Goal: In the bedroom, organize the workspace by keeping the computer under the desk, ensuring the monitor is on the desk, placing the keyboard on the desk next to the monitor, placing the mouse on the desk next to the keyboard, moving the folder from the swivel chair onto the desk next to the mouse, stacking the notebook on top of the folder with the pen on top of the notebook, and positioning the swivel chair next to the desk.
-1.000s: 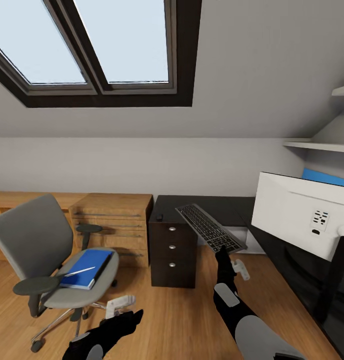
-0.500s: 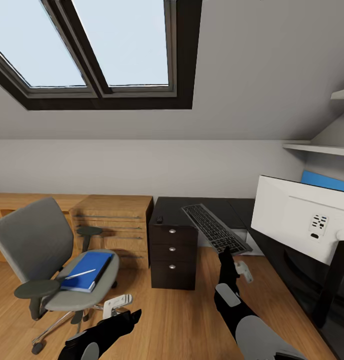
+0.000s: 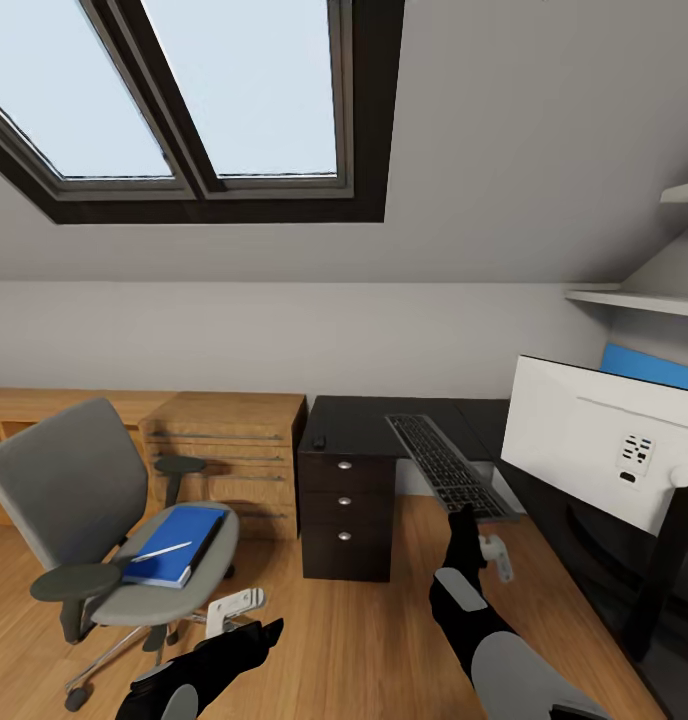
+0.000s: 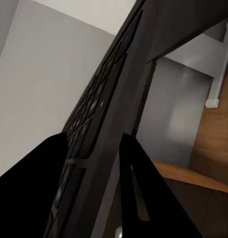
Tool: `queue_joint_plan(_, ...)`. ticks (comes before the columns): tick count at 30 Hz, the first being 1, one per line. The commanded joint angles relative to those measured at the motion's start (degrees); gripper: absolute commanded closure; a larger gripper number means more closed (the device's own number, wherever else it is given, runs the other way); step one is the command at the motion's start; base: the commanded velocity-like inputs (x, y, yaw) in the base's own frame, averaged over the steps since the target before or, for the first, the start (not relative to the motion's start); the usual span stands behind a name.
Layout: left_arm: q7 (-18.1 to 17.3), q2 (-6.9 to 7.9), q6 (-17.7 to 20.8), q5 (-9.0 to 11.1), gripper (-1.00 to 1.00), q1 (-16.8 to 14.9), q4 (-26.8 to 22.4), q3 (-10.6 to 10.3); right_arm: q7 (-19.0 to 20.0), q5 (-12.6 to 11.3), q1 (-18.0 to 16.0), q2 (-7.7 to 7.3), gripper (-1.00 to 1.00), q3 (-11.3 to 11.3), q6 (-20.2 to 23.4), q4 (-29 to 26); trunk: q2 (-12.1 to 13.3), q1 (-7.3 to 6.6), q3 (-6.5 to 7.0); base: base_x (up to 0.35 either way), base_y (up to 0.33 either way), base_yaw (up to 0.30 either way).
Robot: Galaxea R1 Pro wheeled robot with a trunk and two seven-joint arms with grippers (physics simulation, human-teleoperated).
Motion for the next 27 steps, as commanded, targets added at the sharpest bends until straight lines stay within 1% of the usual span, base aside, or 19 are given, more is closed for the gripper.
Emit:
queue_joint_plan(1, 0.5, -0.01, 0.1, 0.6, -1.0, 0.0, -0.1, 0.0, 0.5, -0.6, 0.0, 0.03, 1.0, -0.1, -0.1, 0.0, 0.0, 0.01, -0.06, 0.0, 0.0, 0.0)
queue_joint_plan(5, 0.5, -0.01, 0.1, 0.6, -1.0, 0.0, -0.1, 0.0, 0.4, -0.7, 0.0, 0.03, 1.0, 0.0, -0.1, 0.1, 0.0, 0.01, -0.06, 0.112, 0.0, 0.0)
queue_joint_plan(13, 0.4, -0.01, 0.1, 0.6, -1.0, 0.0, -0.1, -0.1, 0.2, -0.6, 0.0, 0.03, 1.0, 0.0, -0.1, 0.1, 0.0, 0.01, -0.06, 0.299, 0.0, 0.0)
queue_joint_plan(15, 0.3, -0.01, 0.1, 0.6, -1.0, 0.0, -0.1, -0.1, -0.6, -0.5, 0.0, 0.03, 1.0, 0.0, -0.1, 0.1, 0.0, 0.01, -0.06, 0.32, 0.0, 0.0)
queue_joint_plan(19, 0.2, 0.03, 0.2, 0.7, -1.0, 0.0, -0.2, 0.0, -4.2, -0.3, 0.0, 0.03, 1.0, 0.1, -0.1, 0.1, 0.0, 0.01, -0.06, 0.321, 0.0, 0.0)
queue_joint_plan(21, 0.2, 0.06, 0.2, 0.7, -1.0, 0.0, -0.2, 0.0, -5.1, -0.2, 0.0, 0.03, 1.0, 0.2, -0.1, 0.1, 0.0, 0.01, -0.06, 0.32, 0.0, 0.0)
queue_joint_plan(27, 0.1, 0.07, 0.3, 0.7, -1.0, 0.0, -0.3, 0.0, -5.6, -0.2, 0.0, 0.03, 1.0, 0.2, -0.1, 0.1, 0.0, 0.01, -0.06, 0.266, 0.0, 0.0)
